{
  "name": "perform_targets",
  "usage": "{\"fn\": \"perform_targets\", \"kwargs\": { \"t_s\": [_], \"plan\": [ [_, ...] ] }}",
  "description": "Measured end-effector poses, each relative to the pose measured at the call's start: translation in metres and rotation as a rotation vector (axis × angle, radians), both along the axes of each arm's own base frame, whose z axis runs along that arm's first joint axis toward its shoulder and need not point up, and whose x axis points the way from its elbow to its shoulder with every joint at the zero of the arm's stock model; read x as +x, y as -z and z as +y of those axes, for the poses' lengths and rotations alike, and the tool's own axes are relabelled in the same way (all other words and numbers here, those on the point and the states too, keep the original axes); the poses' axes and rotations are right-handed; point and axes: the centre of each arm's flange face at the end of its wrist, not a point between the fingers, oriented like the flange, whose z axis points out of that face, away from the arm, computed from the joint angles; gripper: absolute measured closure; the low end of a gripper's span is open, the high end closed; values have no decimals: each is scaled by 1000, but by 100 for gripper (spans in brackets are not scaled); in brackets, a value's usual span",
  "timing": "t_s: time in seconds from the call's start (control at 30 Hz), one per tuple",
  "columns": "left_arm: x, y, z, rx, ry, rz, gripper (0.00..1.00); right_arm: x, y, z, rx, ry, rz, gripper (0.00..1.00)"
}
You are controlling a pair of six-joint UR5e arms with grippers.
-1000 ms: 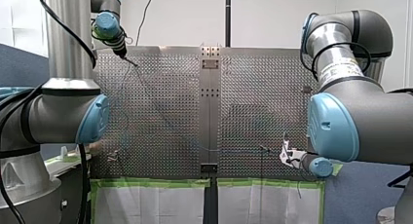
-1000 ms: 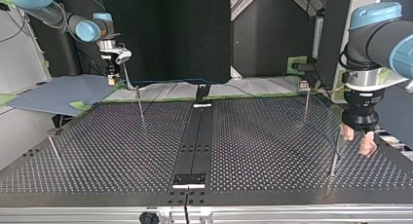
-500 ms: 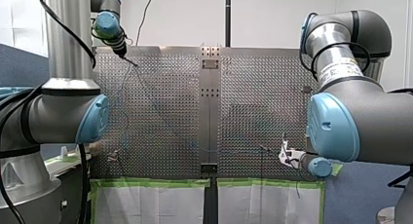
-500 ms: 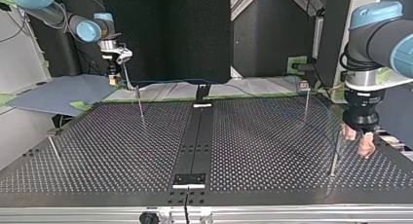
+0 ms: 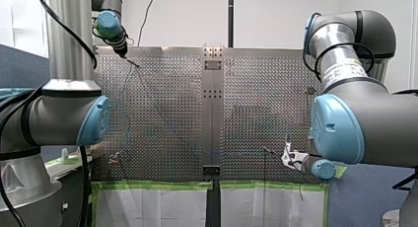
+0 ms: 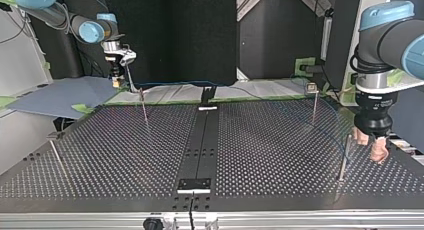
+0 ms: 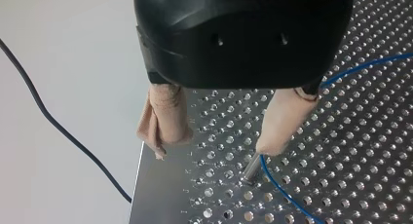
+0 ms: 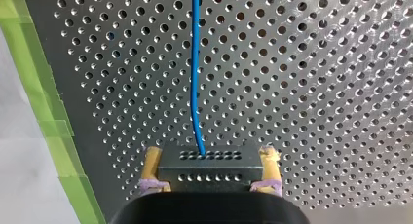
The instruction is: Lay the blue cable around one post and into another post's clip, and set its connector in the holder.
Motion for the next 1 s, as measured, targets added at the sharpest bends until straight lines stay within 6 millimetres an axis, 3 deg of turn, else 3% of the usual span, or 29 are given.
{"fn": "perform_targets", "kwargs": {
  "t_s": [1.0],
  "plan": [
    [-1, -2, -5, -9, 25, -7, 0, 4, -1, -1, -2, -5, -19, 99]
  ]
}}
